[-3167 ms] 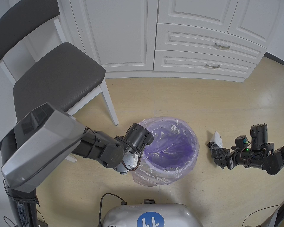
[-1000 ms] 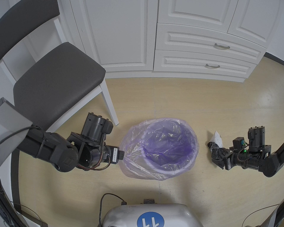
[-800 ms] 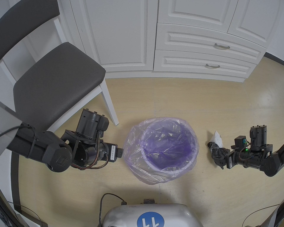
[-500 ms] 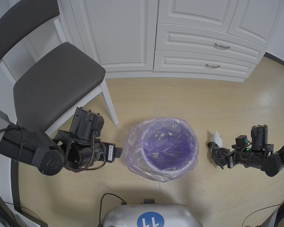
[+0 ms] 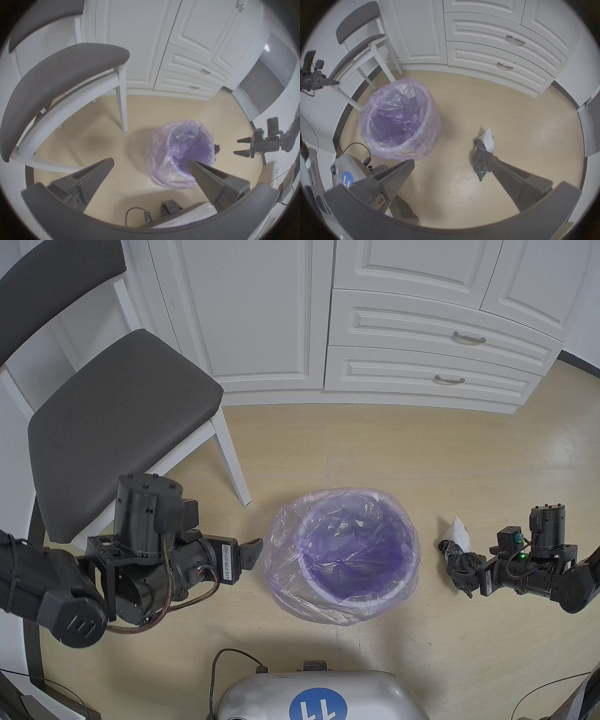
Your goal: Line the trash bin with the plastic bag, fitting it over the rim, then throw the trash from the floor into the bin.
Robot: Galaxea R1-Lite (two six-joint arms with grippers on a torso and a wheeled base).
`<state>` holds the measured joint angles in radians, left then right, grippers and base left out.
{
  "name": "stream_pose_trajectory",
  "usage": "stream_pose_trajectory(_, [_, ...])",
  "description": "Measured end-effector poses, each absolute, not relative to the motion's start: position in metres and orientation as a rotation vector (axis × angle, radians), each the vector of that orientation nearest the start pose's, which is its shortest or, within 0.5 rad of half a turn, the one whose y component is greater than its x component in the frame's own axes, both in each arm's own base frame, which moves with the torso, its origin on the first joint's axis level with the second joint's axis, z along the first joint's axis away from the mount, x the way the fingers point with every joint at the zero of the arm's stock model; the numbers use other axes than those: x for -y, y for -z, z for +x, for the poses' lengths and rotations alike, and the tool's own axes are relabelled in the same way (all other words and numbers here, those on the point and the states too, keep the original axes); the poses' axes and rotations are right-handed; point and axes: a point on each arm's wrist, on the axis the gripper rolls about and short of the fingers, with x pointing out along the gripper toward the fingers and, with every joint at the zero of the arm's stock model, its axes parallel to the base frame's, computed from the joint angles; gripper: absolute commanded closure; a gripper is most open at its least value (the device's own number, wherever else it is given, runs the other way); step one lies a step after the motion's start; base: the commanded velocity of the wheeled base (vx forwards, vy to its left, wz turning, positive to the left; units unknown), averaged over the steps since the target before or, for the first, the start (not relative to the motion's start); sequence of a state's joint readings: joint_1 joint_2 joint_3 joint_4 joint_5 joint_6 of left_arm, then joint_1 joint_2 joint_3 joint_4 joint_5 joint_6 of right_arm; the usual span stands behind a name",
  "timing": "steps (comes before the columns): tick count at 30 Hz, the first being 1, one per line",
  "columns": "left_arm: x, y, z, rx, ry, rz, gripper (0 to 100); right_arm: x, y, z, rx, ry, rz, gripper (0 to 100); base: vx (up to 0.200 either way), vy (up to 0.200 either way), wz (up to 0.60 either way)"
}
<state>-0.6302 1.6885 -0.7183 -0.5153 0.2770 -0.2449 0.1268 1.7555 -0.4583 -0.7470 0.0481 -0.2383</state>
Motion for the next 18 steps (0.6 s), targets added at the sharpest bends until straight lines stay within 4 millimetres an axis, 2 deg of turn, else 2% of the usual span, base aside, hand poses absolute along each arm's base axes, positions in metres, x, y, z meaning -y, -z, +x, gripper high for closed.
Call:
stream_pose_trajectory(6, [0.159,-0.139,0.226,-0.366,0.321,-0.083,0,-0.033,-0.092,0.262,-0.533,-0.230,-0.252,0,0.000,0.000,0.00])
stream_pose_trajectory(12, [0.155,-0.125,0.222,-0.371,0.339,-0.118,0,-0.033,-0.088,0.269,-0.517,-0.226,-0.252,0,0.000,0.000,0.00])
stream_pose_trajectory(18, [0.152,-0.121,0.219,-0.358,0.359,-0.169,0,-0.033,-0.081,0.277,-0.472,-0.213,-0.252,0,0.000,0.000,0.00])
